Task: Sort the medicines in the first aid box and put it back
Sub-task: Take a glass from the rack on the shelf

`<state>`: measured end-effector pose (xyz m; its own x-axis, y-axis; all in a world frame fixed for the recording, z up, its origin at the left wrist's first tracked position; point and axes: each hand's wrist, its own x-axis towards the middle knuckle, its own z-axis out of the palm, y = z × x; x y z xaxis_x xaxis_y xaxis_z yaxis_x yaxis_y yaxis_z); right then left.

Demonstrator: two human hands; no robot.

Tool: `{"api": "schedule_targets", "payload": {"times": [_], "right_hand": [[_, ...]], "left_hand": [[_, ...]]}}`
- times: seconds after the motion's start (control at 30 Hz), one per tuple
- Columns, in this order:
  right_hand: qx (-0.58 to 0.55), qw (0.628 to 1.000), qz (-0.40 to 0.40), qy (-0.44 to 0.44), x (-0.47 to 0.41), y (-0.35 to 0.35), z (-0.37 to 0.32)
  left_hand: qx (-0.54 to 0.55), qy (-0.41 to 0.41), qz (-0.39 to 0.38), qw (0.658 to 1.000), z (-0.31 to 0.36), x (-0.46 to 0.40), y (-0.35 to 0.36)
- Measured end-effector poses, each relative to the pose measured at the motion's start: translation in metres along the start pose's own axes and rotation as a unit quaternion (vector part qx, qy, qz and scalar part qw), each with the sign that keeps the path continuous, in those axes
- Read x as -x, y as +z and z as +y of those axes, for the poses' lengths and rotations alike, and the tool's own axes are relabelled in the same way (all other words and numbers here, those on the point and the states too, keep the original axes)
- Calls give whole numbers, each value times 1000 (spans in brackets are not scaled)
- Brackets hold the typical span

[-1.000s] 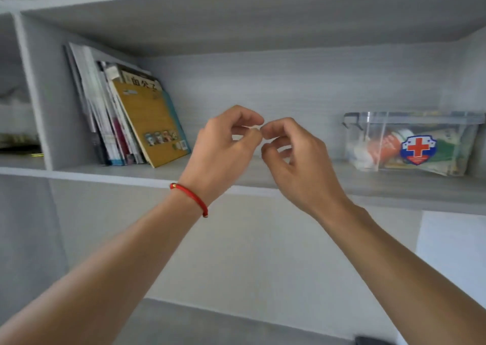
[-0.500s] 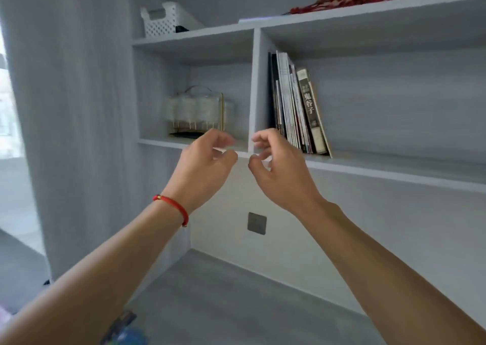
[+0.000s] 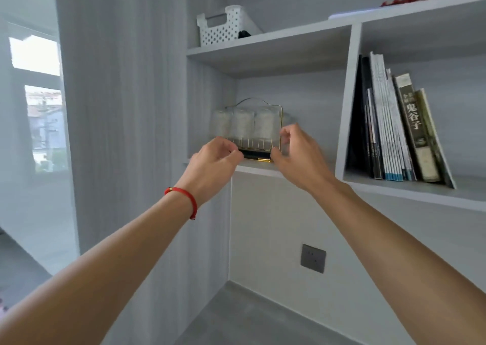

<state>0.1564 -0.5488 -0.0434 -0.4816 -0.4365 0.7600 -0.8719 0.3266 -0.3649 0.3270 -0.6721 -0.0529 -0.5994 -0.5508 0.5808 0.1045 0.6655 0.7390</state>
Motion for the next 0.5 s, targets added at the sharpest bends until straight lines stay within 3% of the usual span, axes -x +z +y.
{"api": "schedule_targets", "payload": {"times": [0.23,0.5], "right_hand": [[36,997,19,62,-118,44,8],[4,978,7,210,-193,89,21]], "left_hand": [[-37,29,-20,999,-42,-105,19],[-79,50,-37,995,-106,-174,22]]}}
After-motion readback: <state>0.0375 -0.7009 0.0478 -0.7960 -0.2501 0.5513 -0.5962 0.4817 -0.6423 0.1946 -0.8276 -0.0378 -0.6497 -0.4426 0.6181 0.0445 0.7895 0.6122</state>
